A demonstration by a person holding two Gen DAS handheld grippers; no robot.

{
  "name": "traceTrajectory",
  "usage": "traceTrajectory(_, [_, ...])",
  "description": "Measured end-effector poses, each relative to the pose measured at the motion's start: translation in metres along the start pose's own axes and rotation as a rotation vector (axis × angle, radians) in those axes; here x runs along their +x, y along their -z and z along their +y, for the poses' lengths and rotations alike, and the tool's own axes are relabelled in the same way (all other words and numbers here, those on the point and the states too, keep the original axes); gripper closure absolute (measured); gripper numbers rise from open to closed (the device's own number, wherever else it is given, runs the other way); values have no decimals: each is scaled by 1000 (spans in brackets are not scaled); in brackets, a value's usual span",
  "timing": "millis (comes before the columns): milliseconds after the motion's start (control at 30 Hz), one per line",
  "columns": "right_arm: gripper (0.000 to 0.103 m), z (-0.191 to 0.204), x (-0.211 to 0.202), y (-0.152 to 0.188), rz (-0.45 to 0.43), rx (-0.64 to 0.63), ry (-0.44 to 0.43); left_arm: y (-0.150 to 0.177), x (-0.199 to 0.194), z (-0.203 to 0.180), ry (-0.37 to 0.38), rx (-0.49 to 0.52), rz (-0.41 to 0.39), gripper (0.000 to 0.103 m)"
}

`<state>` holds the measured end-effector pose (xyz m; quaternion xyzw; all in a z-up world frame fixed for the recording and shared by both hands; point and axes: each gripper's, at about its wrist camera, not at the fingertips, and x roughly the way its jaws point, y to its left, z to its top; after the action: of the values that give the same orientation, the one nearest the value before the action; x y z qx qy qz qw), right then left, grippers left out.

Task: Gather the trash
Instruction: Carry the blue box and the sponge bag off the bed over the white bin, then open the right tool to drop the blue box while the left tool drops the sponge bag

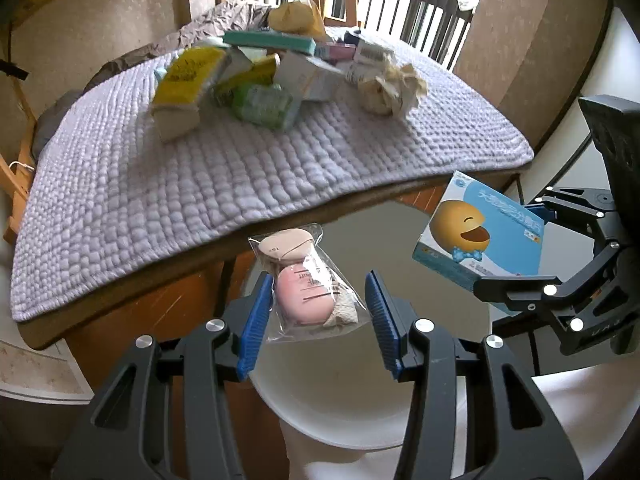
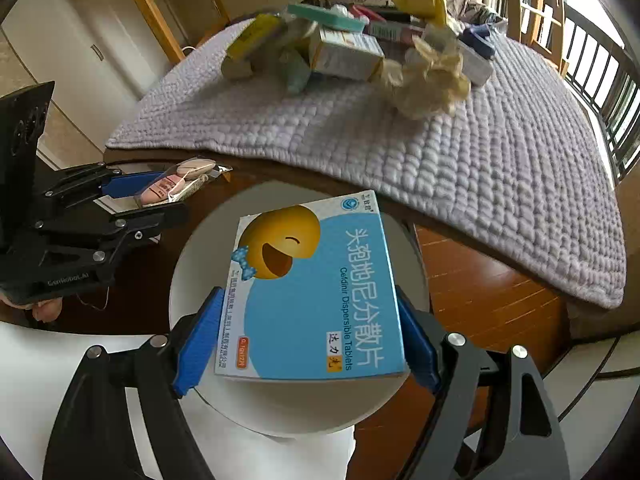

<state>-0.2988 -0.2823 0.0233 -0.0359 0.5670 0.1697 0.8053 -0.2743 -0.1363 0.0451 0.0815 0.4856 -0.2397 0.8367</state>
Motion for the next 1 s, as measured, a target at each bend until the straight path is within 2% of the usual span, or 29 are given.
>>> traceTrajectory(467, [24,2,31,10,39,21,30,6,18,-8,-41,35,50,54])
traceTrajectory(667, [24,5,39,9,50,25,41,8,26,-9,-16,41,80,58])
traceTrajectory(1000, [24,5,66,15,52,48,52,16,46,-8,5,23,124,59])
